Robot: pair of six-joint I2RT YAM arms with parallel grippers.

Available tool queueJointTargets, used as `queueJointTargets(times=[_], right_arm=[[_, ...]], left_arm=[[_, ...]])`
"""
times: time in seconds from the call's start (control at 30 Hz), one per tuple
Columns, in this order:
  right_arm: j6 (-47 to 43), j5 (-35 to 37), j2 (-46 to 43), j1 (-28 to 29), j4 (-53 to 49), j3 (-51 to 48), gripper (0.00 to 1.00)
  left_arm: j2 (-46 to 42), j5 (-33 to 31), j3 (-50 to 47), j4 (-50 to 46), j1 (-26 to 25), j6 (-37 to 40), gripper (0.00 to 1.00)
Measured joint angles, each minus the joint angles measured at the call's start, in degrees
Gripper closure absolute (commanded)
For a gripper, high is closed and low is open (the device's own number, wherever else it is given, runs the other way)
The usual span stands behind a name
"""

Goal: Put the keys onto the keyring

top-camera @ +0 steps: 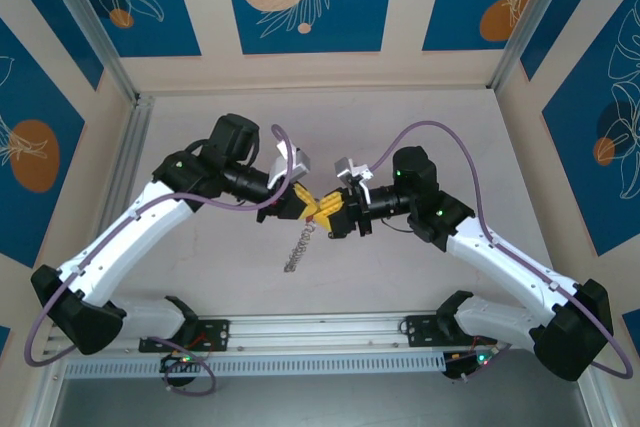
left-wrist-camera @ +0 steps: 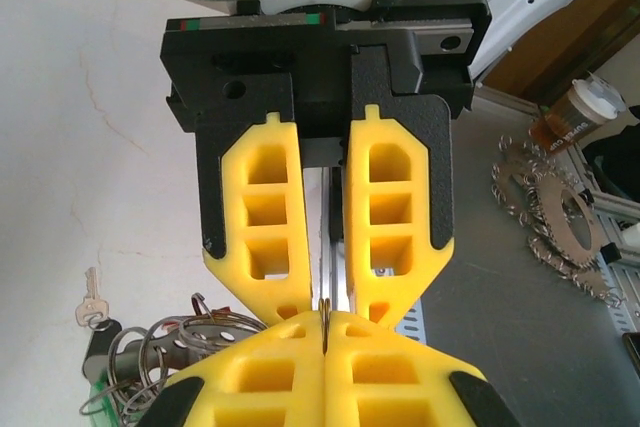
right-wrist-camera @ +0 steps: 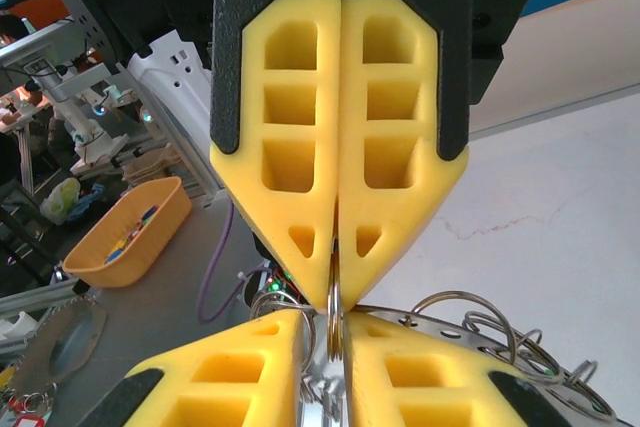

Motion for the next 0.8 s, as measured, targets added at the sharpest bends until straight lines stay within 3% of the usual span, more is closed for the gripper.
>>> queueJointTargets(times=[0.27, 0.43, 0.8], right_arm=[[-0.24, 0.0, 0.0, 0.02, -0.22, 0.02, 0.81], [-0.7, 0.02, -0.04, 0.02, -0.52, 0.02, 1.0], [-1.6, 0.7, -3.15, 0.04, 2.23, -2.93, 1.0]], left_arm=[[2.23, -2.32, 4.15, -6.12, -1.03, 3.82, 1.0], [3.19, -3.21, 5.95, -8.9, -1.49, 5.53, 1.0], [4.02, -3.17, 7.23, -10.12, -2.78, 6.75, 1.0]])
